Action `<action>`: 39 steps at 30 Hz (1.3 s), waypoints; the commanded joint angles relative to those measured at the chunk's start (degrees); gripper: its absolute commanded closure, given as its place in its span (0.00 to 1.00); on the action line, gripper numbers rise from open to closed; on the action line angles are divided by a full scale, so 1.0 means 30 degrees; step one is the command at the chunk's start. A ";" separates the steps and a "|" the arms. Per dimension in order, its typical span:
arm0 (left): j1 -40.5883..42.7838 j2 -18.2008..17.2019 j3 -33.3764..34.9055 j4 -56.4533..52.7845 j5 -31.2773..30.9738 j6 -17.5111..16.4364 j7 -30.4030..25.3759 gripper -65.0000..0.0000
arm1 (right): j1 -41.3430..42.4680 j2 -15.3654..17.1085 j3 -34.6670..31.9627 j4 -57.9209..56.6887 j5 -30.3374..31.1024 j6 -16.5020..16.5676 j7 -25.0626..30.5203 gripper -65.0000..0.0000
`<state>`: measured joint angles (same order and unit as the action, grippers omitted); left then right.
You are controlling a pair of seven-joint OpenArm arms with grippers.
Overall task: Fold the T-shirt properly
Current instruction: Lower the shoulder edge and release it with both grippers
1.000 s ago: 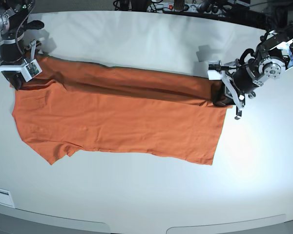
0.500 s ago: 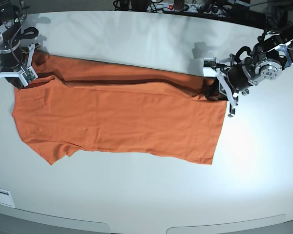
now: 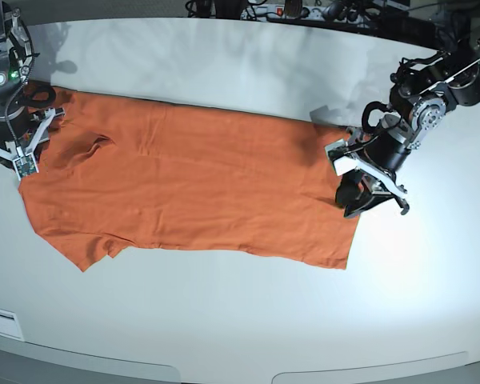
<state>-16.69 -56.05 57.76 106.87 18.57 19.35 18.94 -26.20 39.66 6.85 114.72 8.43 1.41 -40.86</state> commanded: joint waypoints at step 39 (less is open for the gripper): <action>0.3789 0.0189 -0.0182 0.1443 -0.5268 -1.2881 0.0707 1.00 | -0.6098 -0.0262 0.0182 -0.1792 0.2594 0.4401 -0.1428 1.00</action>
<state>-5.67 -54.46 56.73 111.22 2.96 -16.82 18.68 -43.31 38.70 7.97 109.75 14.41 12.51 -41.10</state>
